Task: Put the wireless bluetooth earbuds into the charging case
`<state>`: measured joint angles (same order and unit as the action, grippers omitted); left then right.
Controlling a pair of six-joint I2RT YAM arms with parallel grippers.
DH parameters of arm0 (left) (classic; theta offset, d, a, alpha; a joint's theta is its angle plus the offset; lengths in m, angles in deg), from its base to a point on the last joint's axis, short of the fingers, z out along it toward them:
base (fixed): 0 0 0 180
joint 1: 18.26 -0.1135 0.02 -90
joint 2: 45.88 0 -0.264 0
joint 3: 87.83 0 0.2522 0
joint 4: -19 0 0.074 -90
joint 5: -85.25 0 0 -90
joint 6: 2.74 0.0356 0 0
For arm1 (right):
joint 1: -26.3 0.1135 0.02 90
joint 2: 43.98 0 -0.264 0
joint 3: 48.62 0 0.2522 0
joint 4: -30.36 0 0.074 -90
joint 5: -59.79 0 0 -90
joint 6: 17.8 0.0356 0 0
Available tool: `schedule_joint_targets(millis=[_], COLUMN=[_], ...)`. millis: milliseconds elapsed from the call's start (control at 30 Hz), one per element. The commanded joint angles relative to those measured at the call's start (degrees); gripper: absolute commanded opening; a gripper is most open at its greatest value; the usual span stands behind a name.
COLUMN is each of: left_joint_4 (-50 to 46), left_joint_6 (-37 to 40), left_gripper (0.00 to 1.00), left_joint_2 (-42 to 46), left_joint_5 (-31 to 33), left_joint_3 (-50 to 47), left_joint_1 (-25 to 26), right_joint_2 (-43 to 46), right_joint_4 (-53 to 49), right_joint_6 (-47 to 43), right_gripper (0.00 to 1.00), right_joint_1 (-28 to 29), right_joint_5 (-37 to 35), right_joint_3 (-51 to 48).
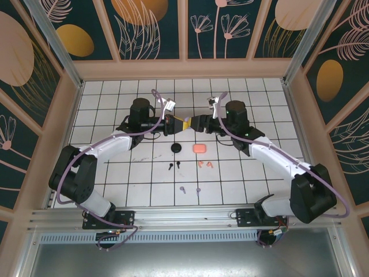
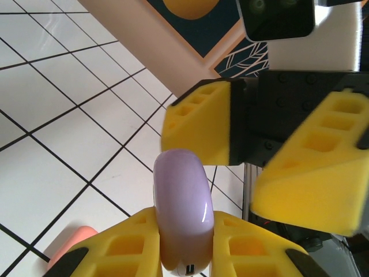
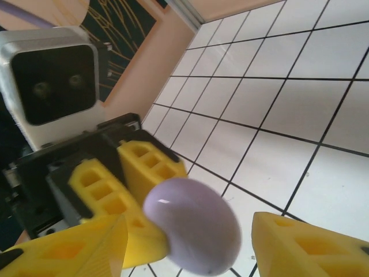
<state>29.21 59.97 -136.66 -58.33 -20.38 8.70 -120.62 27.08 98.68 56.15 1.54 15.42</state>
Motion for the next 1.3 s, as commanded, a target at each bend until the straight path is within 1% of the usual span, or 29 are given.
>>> schedule_joint_targets(millis=[0,133,333,767,967,1100,1267], left_joint_4=[2.6,2.7,3.1,3.9,4.1,4.6,8.9], left_joint_6=[-0.9,-1.0,-1.3,-1.8,-2.0,-2.4,-5.9], left_gripper=[0.0,0.0,0.0,0.0,0.0,0.0,0.0], left_joint_2=[2.1,3.1,4.0,4.8,4.8,4.5,3.9], left_joint_5=[-1.2,-1.1,-1.2,-1.5,-1.8,-3.1,-6.2], left_joint_3=[1.0,0.8,0.8,0.5,0.6,0.8,0.3], left_joint_1=[-0.2,-0.2,-0.2,-0.2,-0.2,-0.2,-0.2], right_joint_2=[-2.0,-2.4,-1.8,-2.2,2.1,6.1,8.0], right_joint_4=[1.0,1.6,4.4,3.8,3.3,5.2,7.8], right_joint_6=[-0.2,-0.4,1.1,1.1,0.8,1.5,2.8], right_gripper=[0.58,0.54,0.52,0.51,0.51,0.51,0.49], right_joint_1=[0.1,-0.8,-2.2,-3.6,-3.8,-3.9,-3.9], right_joint_5=[-1.6,-2.0,-1.7,-1.9,0.1,3.6,5.9], right_joint_3=[1.3,-1.0,-5.4,-5.4,-7.2,-9.1,-9.4])
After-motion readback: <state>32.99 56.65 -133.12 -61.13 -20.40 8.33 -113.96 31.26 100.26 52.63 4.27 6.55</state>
